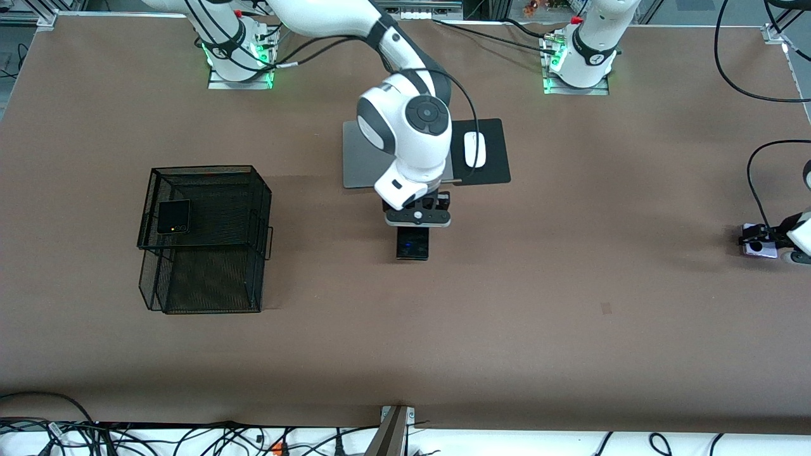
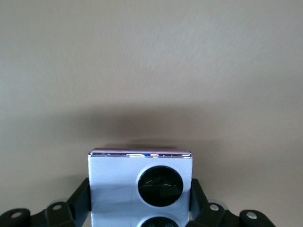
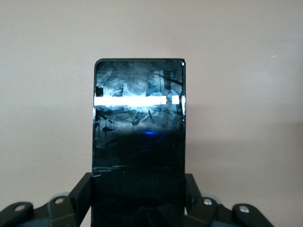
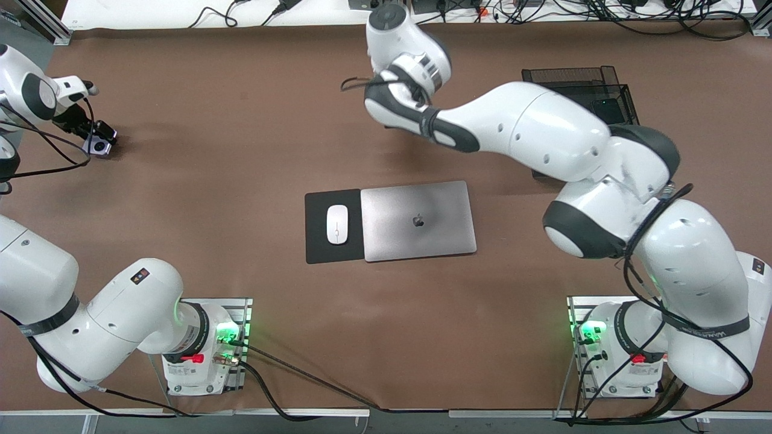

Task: Place phones with both arms
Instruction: 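Lower the folding phone into the organizer with the right gripper while the left lifts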

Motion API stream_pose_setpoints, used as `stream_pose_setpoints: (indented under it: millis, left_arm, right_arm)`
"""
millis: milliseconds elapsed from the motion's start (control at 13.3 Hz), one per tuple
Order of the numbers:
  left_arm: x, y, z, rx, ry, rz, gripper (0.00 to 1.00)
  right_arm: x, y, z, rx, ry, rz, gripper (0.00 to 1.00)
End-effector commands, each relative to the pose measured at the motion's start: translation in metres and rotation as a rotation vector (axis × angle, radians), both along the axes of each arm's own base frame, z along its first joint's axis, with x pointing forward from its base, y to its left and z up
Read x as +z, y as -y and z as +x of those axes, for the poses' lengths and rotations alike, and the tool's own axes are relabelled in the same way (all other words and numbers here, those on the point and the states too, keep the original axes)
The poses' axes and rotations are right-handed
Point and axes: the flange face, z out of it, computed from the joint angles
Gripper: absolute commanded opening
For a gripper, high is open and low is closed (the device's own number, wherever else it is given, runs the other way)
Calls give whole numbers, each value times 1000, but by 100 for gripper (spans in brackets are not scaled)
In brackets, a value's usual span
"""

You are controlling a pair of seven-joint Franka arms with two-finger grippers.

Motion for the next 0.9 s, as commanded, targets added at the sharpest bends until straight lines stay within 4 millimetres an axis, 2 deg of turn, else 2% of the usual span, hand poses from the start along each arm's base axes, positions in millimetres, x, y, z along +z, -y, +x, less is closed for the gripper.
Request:
stream_pose_setpoints:
  millis: [0,75,225,300,451,676,826]
  left_arm:
    - [56,36,19,-27,-55,44,33]
    - [73,51,26,-21,-71,56,33]
    - [98,84,39,-33,-97,71,33]
    - [104,103,45,-19,-121,75,33]
    - [110,154,62,9,-181,77,33]
    - [107,259,90,32,-187,99,33]
    - [95,341,101,38,-186,121,33]
  right_arm:
    - [66,47,14,38,-65,0,0]
    - [84,73,20,35,-99,-25,0]
    - [105,124,31,40,-148,-62,0]
    - [114,152,34,37,-162,-55,0]
    - [119,216,38,35,-184,-35,0]
    - [117,312,36,55,-210,14,0]
    - [110,370,33,67,-226,45,0]
